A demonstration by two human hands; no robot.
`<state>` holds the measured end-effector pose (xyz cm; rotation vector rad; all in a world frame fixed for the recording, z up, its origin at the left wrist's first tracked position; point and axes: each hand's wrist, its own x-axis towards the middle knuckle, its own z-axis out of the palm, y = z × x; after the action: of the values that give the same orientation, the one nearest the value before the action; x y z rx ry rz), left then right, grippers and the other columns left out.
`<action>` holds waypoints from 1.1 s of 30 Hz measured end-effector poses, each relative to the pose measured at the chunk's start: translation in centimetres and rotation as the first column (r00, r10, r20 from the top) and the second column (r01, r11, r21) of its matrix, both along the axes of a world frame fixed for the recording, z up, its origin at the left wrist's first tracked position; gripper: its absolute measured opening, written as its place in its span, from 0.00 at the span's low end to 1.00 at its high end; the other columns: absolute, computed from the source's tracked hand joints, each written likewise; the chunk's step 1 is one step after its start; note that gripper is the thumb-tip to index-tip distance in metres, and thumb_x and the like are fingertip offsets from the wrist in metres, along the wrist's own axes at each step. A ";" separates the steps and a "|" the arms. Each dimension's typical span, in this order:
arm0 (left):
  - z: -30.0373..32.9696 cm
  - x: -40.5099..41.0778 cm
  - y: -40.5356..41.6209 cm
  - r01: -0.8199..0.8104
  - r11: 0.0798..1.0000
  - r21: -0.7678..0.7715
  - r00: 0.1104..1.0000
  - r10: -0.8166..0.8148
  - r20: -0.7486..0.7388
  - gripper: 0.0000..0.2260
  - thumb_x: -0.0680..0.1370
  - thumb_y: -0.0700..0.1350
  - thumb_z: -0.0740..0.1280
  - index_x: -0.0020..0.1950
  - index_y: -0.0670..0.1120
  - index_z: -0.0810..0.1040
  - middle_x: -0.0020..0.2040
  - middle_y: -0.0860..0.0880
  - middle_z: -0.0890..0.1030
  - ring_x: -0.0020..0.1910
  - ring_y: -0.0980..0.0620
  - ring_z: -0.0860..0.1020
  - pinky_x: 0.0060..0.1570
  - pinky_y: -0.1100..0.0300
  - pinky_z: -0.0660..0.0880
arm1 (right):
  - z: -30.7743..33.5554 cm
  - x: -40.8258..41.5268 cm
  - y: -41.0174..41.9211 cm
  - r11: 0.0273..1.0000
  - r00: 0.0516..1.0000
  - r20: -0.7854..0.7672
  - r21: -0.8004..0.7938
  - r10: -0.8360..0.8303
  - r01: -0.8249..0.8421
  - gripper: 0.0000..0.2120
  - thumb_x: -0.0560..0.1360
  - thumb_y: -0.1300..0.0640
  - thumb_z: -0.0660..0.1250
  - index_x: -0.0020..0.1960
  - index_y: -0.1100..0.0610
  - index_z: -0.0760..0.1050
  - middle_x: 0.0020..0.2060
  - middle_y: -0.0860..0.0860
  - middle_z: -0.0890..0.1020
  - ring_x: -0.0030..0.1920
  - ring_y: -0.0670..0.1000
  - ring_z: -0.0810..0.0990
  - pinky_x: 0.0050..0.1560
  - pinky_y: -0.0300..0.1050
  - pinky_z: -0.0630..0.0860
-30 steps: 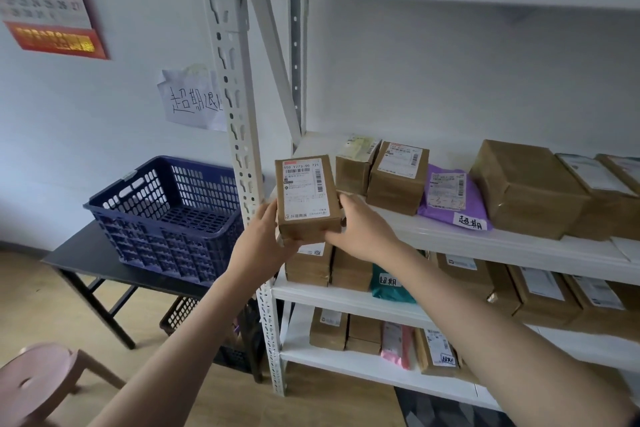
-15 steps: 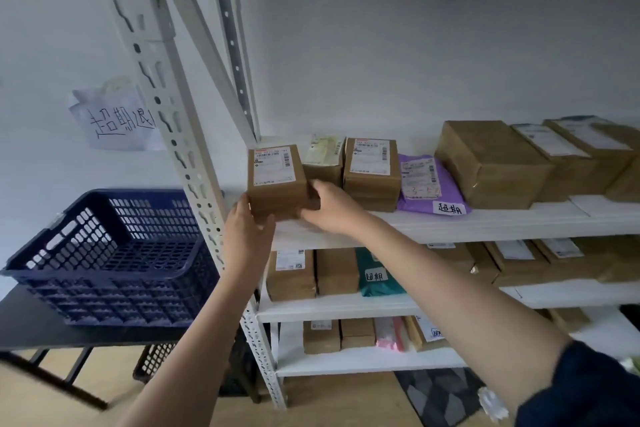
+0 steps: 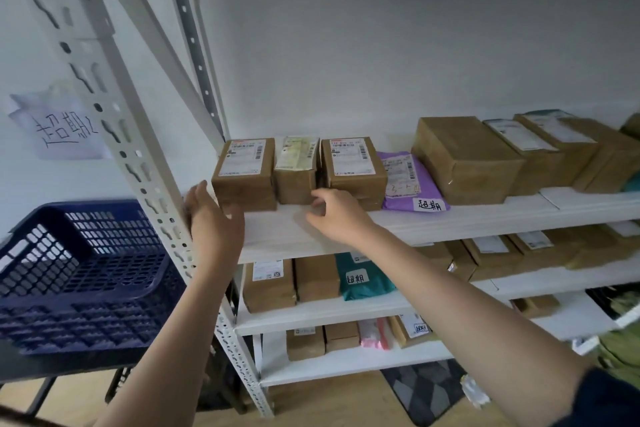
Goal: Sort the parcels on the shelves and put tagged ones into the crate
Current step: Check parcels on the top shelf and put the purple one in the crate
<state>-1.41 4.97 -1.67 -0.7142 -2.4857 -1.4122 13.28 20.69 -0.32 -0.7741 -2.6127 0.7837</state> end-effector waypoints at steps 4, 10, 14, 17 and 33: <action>-2.1 3.3 0.6 0.059 0.987 -0.152 0.962 -0.096 -0.255 0.15 0.78 0.44 0.66 0.63 0.43 0.72 0.62 0.45 0.73 0.62 0.42 0.70 0.56 0.49 0.72 | -0.1 -0.1 0.8 0.999 1.000 -0.010 0.027 0.029 -0.029 0.23 0.80 0.51 0.67 0.72 0.58 0.71 0.64 0.51 0.80 0.62 0.51 0.79 0.61 0.46 0.76; -2.8 4.9 3.0 0.188 0.918 -0.348 0.964 -0.241 -0.115 0.15 0.79 0.49 0.63 0.65 0.46 0.75 0.62 0.49 0.78 0.61 0.47 0.73 0.47 0.54 0.73 | -0.2 0.0 2.3 0.996 0.998 -0.030 0.073 0.048 -0.045 0.17 0.79 0.53 0.68 0.65 0.58 0.77 0.56 0.51 0.83 0.55 0.50 0.81 0.57 0.45 0.78; -1.5 3.7 3.9 0.145 0.910 -0.388 0.979 -0.188 -0.077 0.12 0.79 0.49 0.63 0.60 0.47 0.75 0.55 0.47 0.81 0.46 0.45 0.78 0.37 0.57 0.69 | -0.2 0.1 2.5 0.997 0.998 -0.036 0.064 0.046 -0.043 0.19 0.78 0.53 0.69 0.67 0.58 0.74 0.52 0.51 0.84 0.51 0.49 0.82 0.54 0.44 0.79; -1.2 2.9 4.2 0.140 0.891 -0.432 0.981 -0.184 -0.061 0.14 0.79 0.51 0.62 0.63 0.48 0.74 0.56 0.49 0.80 0.46 0.47 0.78 0.37 0.58 0.70 | -0.4 0.1 2.5 0.998 0.998 -0.048 0.048 0.032 -0.029 0.23 0.78 0.53 0.69 0.70 0.59 0.71 0.47 0.49 0.84 0.47 0.48 0.83 0.53 0.47 0.81; -0.6 1.9 5.5 0.261 0.866 -0.426 0.954 -0.298 -0.021 0.14 0.78 0.56 0.64 0.59 0.51 0.74 0.54 0.55 0.80 0.48 0.51 0.79 0.44 0.53 0.78 | 0.5 -0.5 2.3 0.994 0.997 0.031 0.078 0.069 -0.072 0.10 0.77 0.49 0.68 0.55 0.53 0.75 0.40 0.47 0.82 0.40 0.46 0.81 0.46 0.50 0.82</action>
<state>0.52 10.43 -2.32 -1.2365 -2.7275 -0.8870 12.82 23.00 0.20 -0.6789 -2.6913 0.6879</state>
